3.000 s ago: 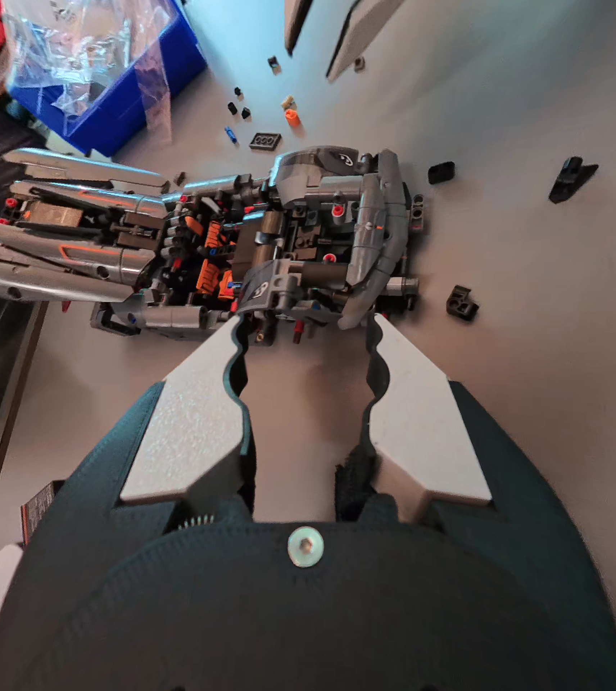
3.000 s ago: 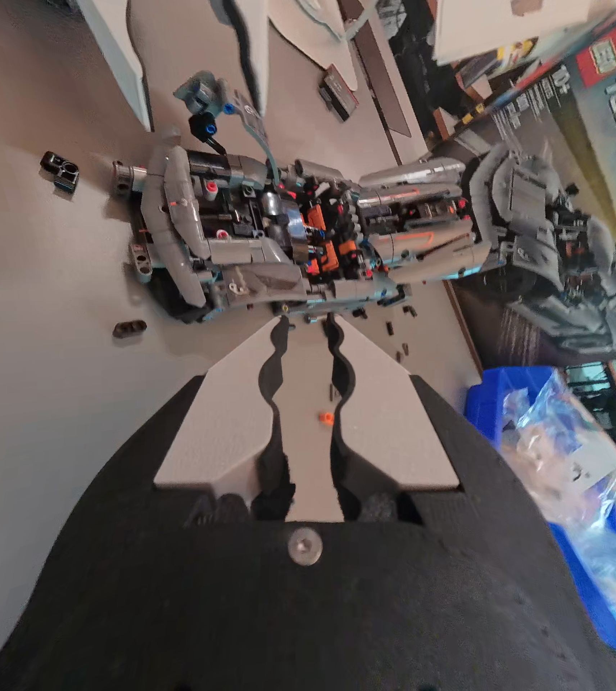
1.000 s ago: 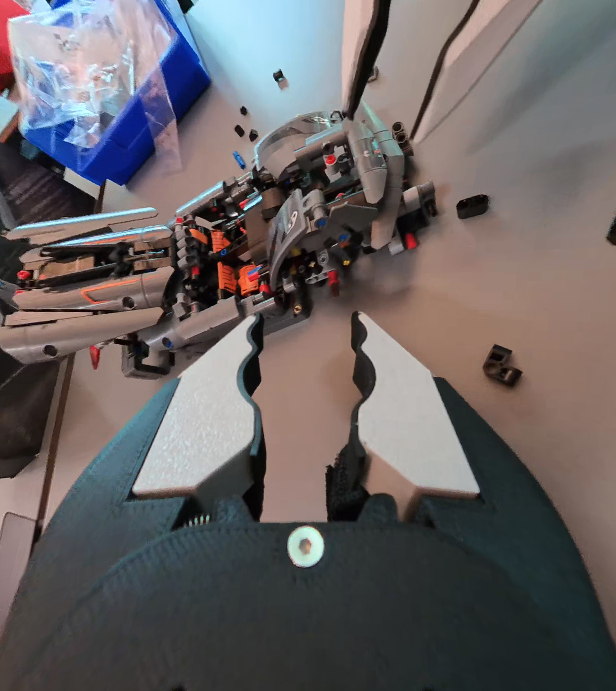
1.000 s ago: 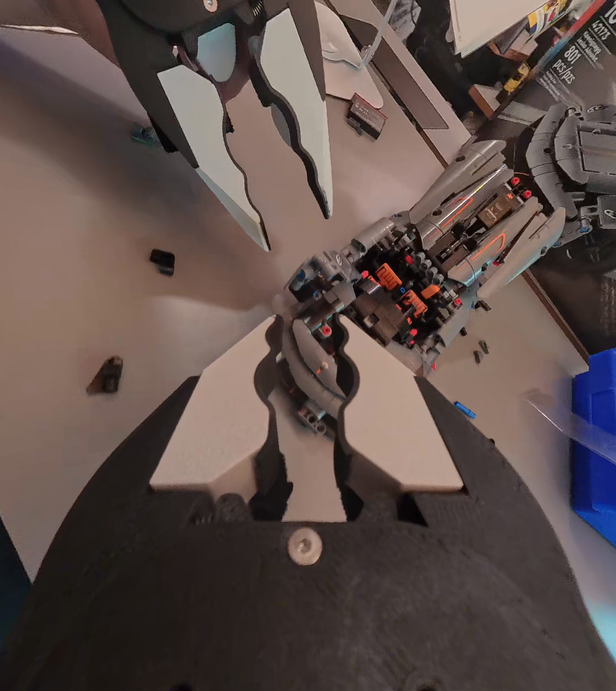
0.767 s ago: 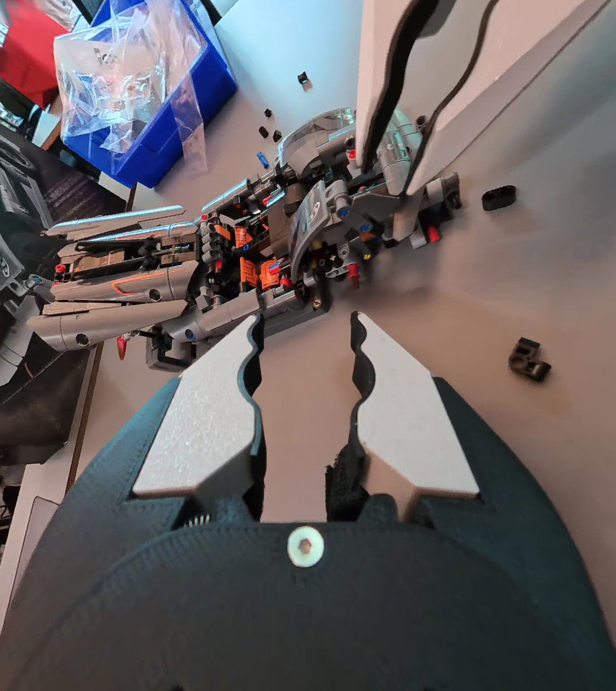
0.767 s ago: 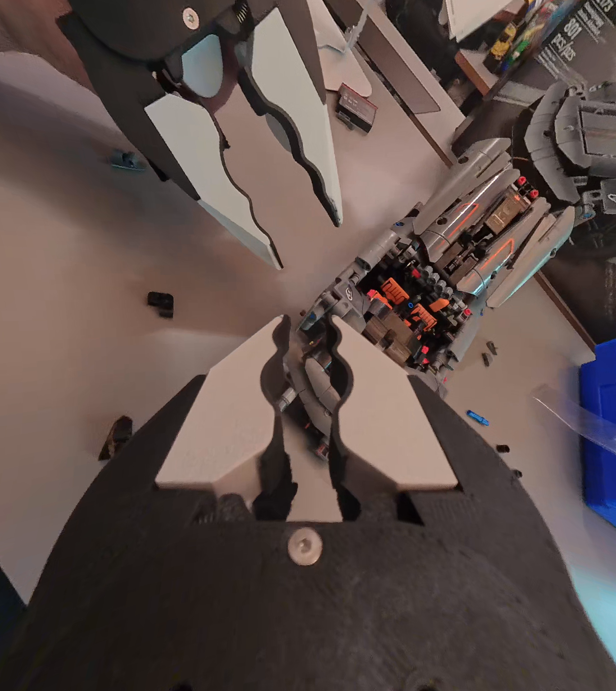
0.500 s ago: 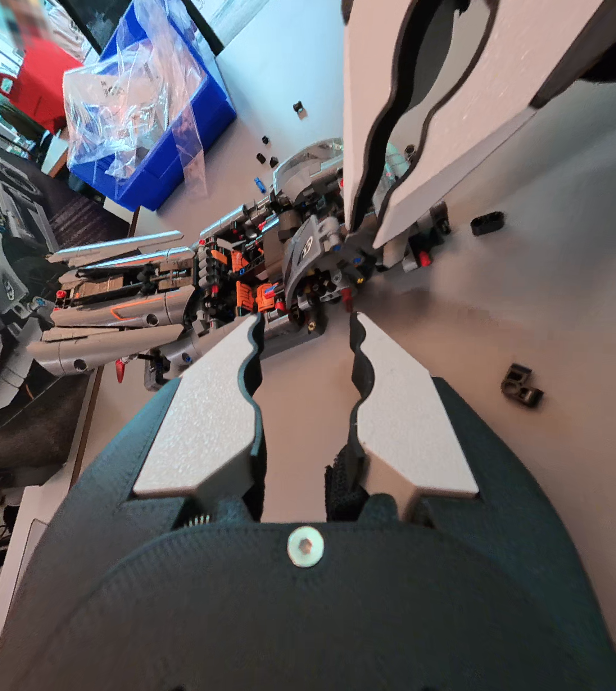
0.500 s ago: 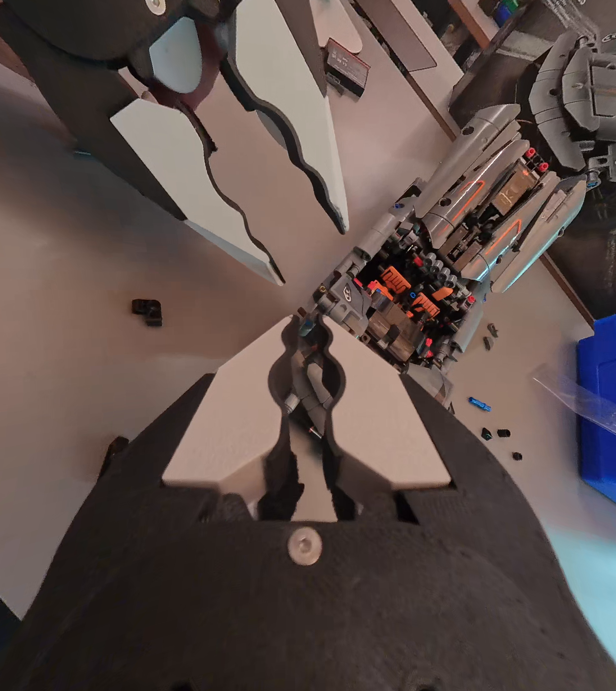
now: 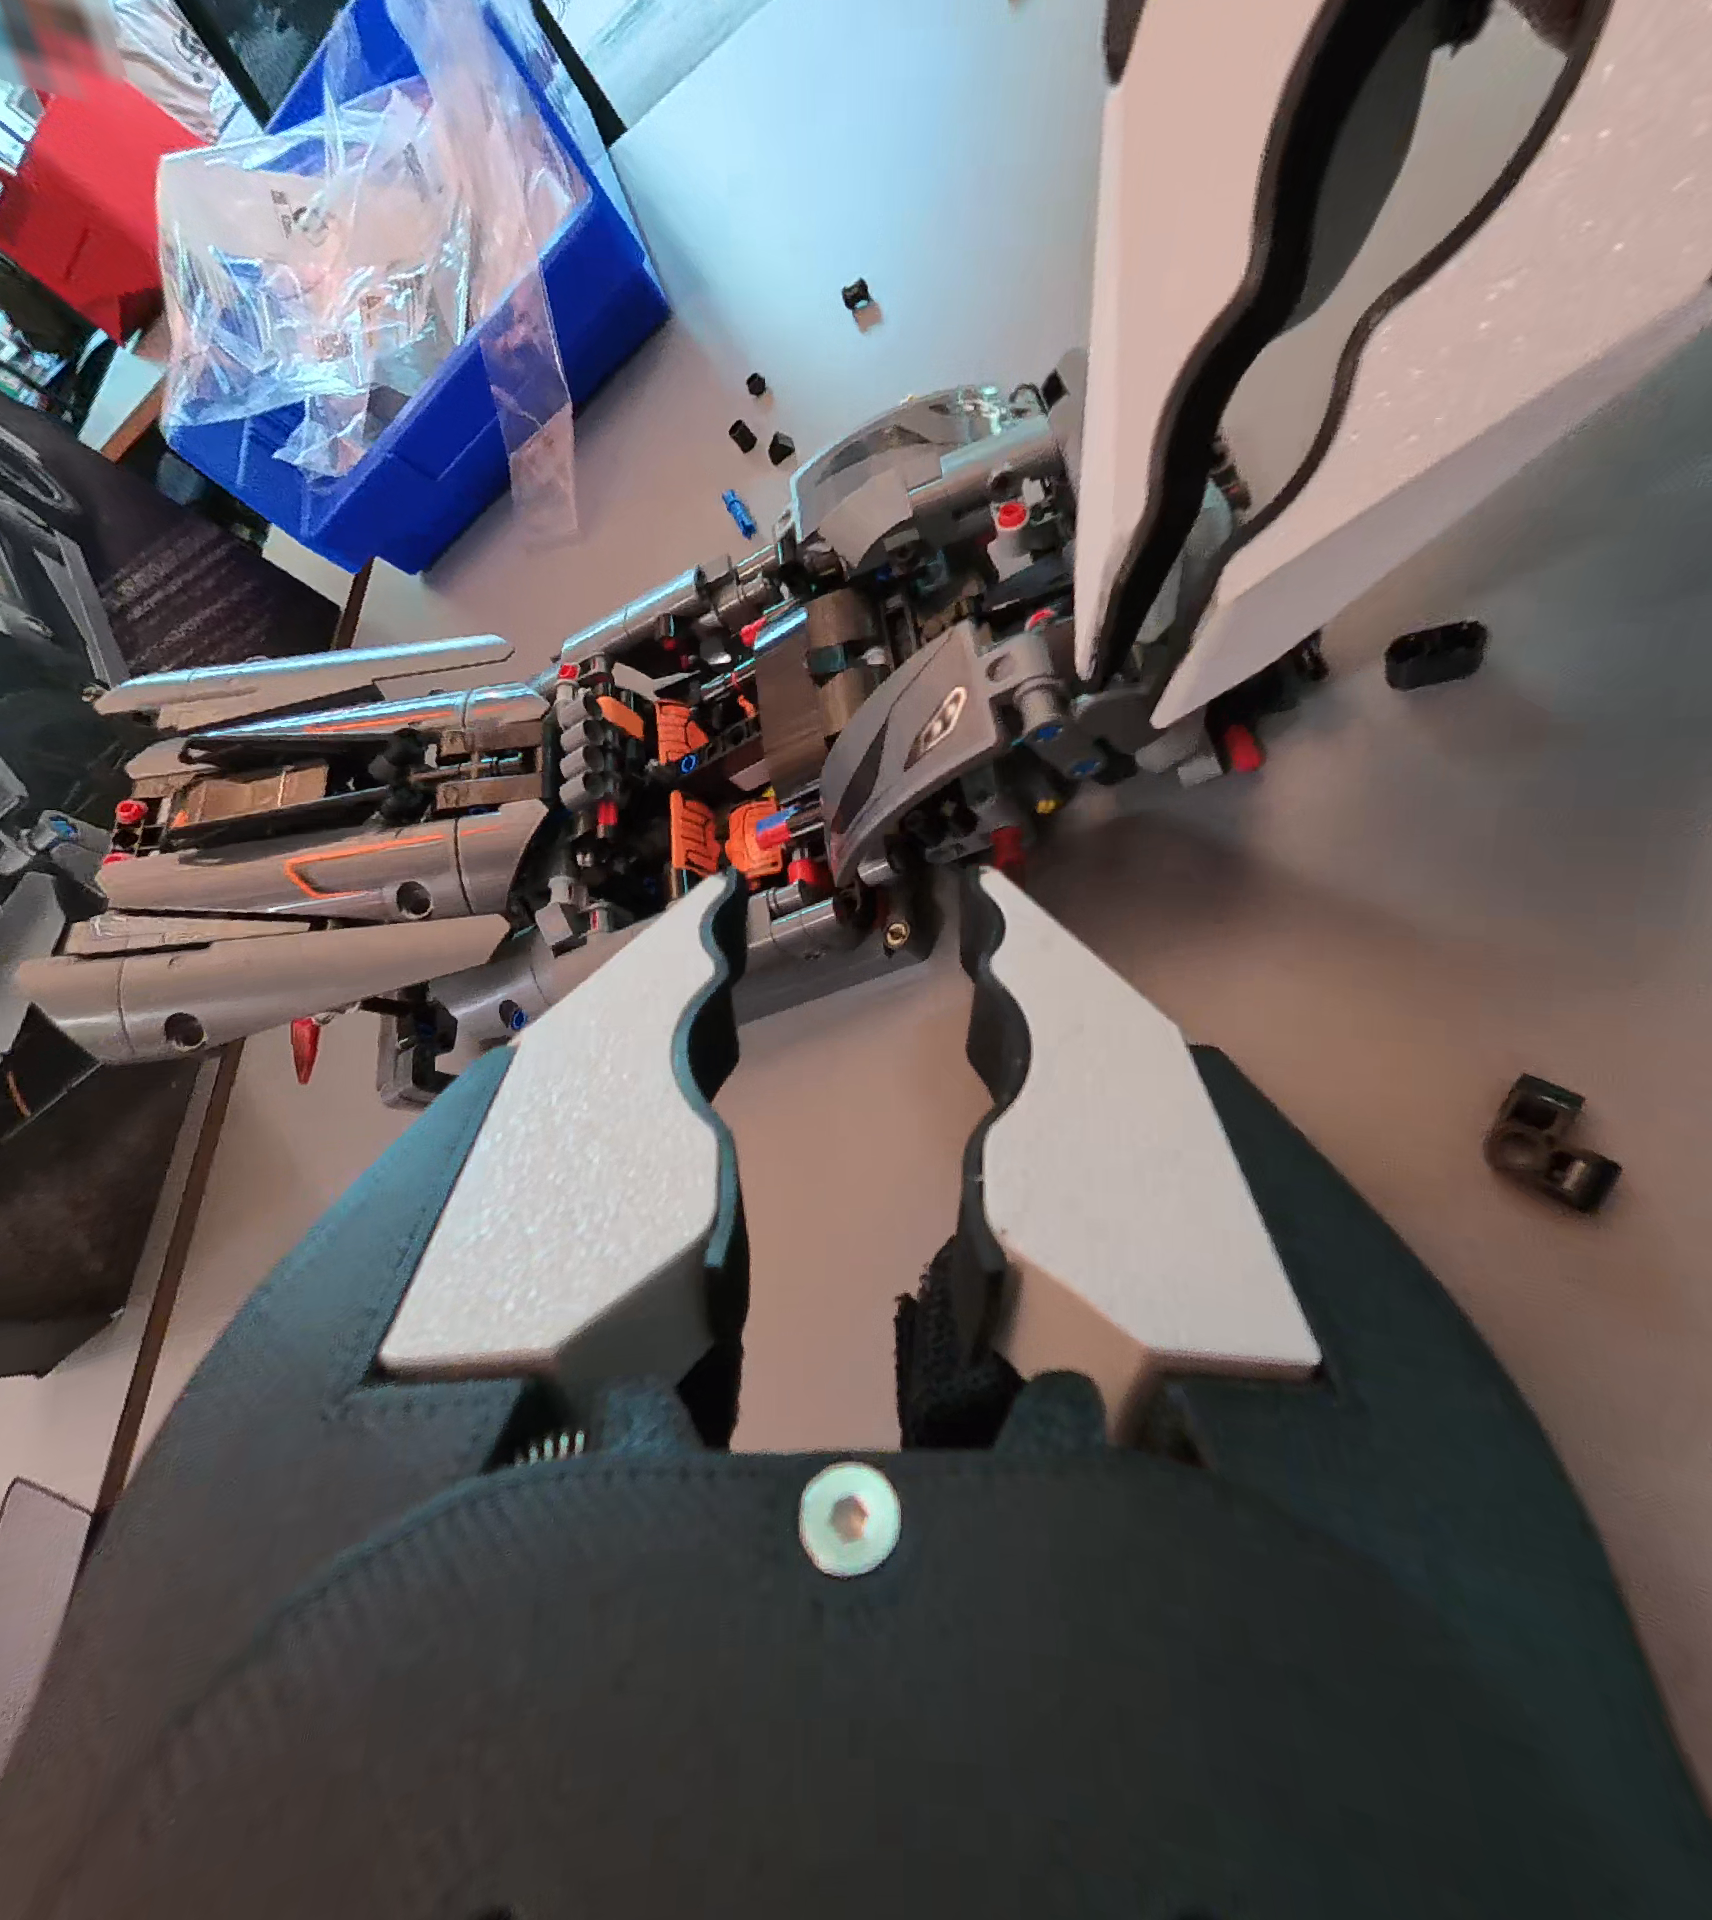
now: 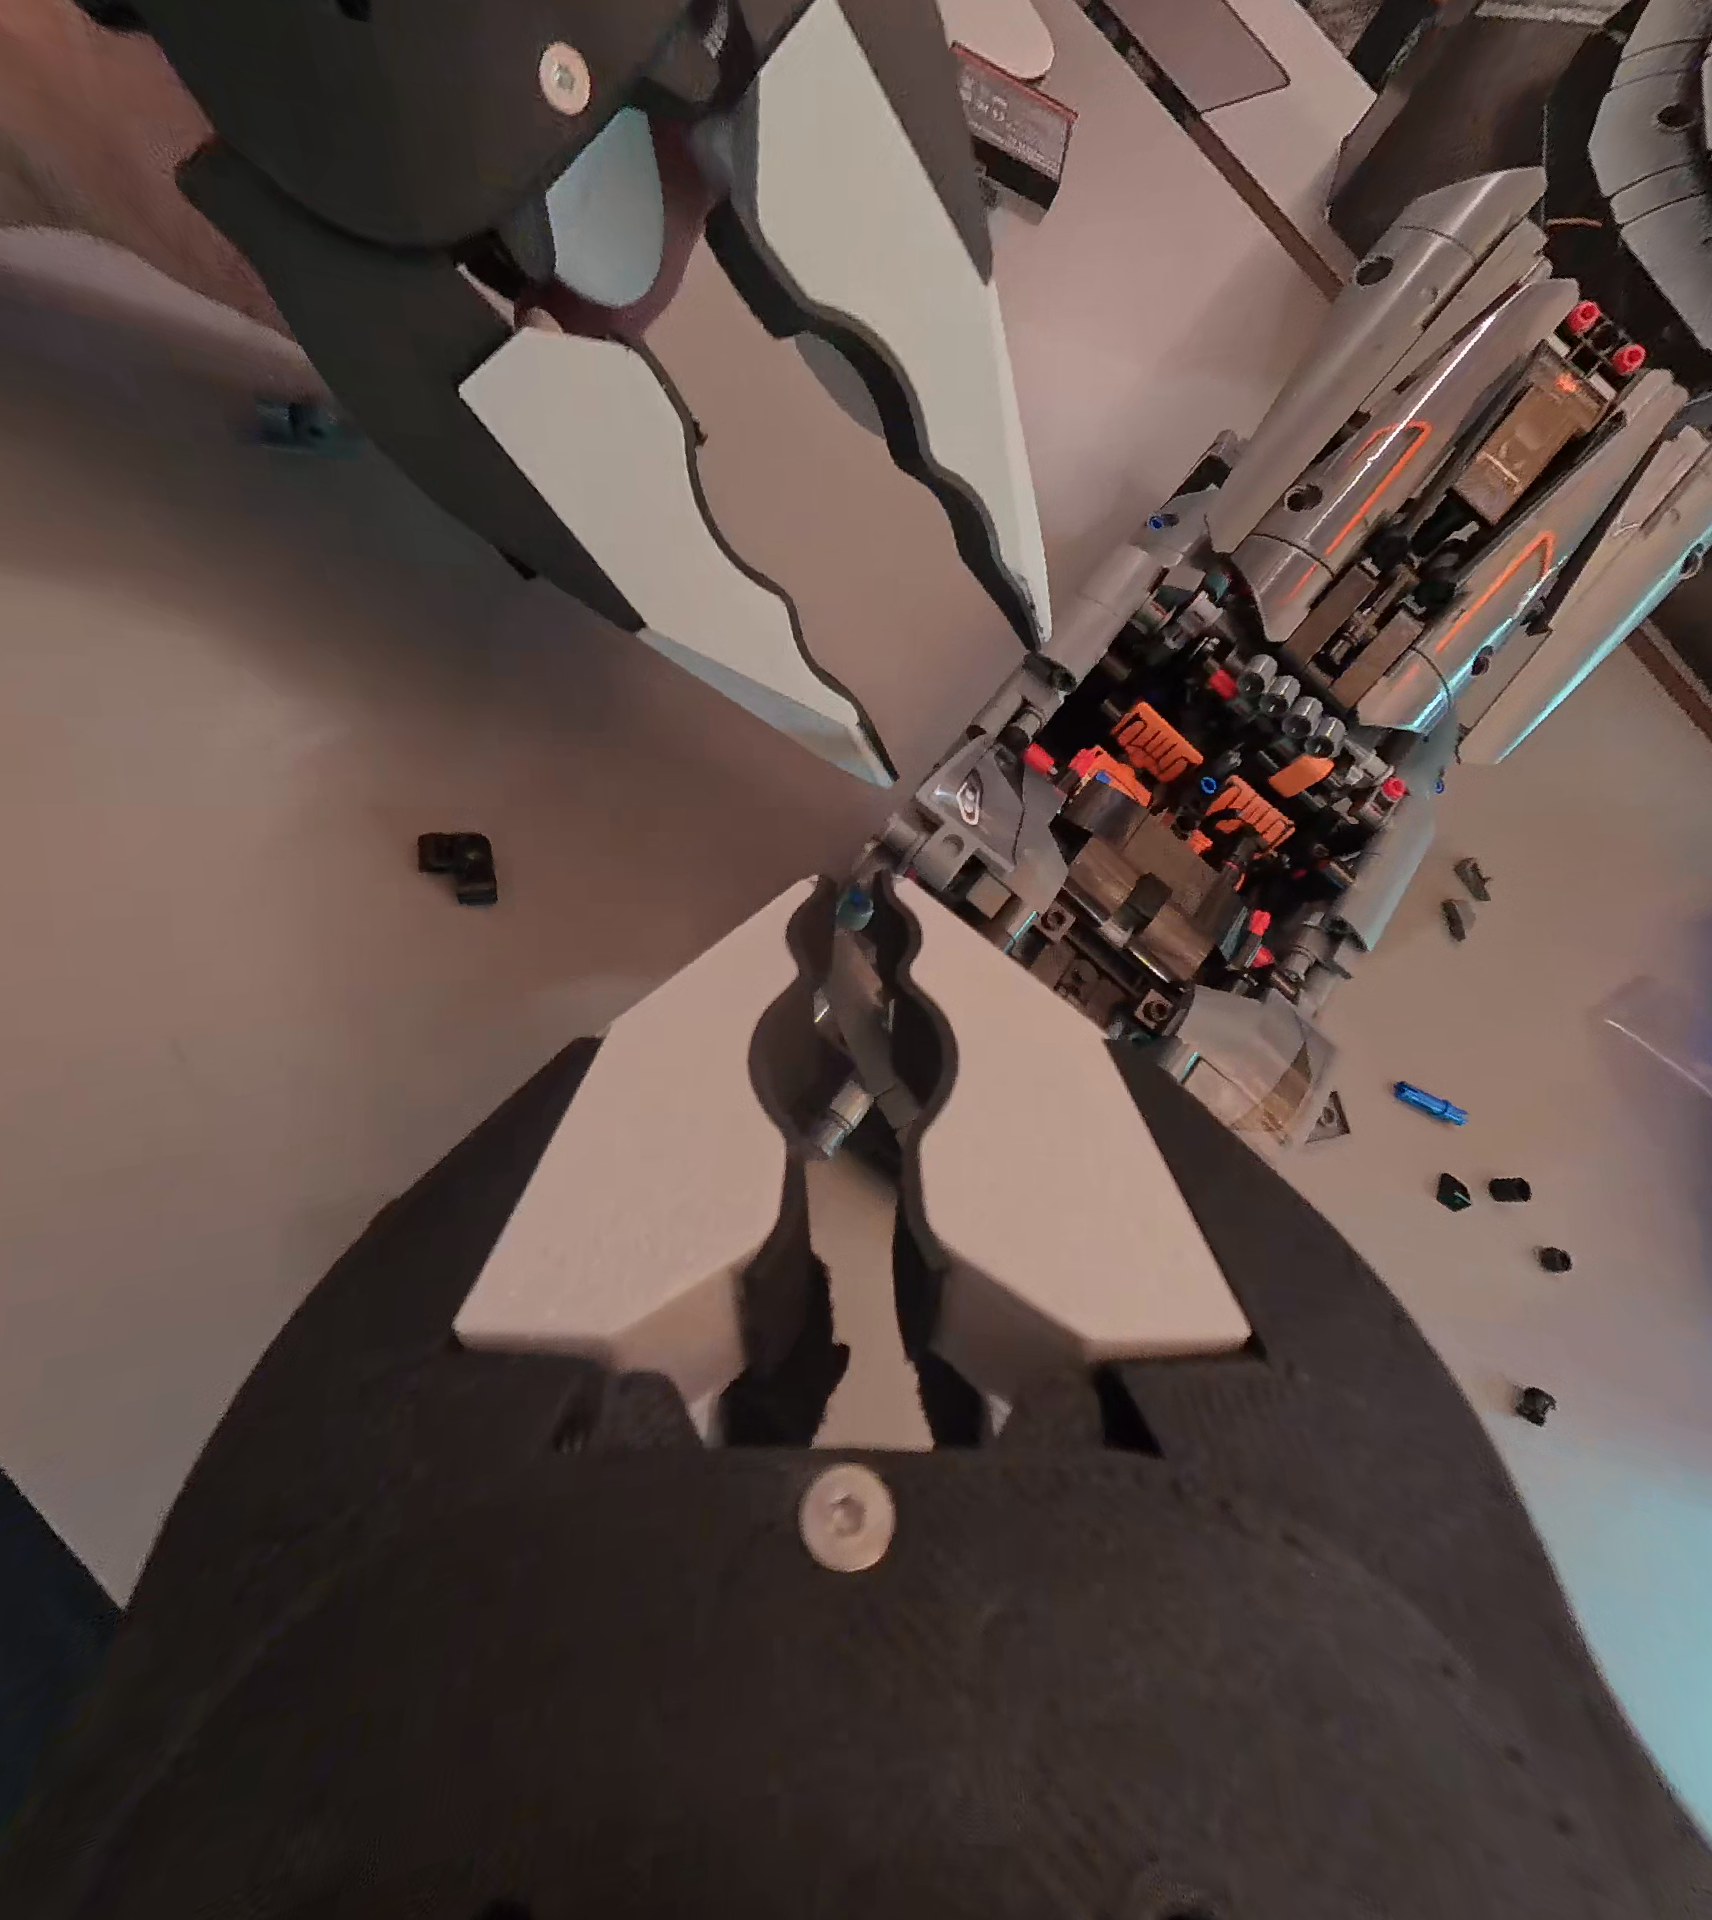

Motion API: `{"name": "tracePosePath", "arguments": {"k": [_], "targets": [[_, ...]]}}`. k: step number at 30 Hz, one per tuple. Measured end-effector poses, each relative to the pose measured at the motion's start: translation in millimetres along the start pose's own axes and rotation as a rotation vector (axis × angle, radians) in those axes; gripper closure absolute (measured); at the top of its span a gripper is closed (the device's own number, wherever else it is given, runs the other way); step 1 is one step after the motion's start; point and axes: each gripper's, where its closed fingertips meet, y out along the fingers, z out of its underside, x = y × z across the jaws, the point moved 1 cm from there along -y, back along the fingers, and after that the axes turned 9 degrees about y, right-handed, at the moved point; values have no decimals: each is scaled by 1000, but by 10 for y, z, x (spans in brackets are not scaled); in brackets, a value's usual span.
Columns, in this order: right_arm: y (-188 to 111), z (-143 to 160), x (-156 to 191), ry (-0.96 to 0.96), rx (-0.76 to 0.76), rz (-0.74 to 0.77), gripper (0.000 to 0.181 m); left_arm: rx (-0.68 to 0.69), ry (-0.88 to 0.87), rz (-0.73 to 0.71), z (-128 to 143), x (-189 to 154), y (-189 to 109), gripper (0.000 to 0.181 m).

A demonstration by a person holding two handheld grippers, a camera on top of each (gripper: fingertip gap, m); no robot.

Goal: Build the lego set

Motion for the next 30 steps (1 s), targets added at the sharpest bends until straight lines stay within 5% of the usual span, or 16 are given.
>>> {"name": "tracePosePath", "arguments": {"k": [1, 18, 30], "targets": [[1, -3, -2, 11, 2, -6, 176, -7, 3, 2, -15, -4, 5, 142], [-59, -17, 73, 60, -77, -47, 174, 16, 197, -37, -67, -91, 150, 153], [-227, 147, -98, -43, -102, 33, 159, -38, 90, -27, -86, 12, 167, 172]]}}
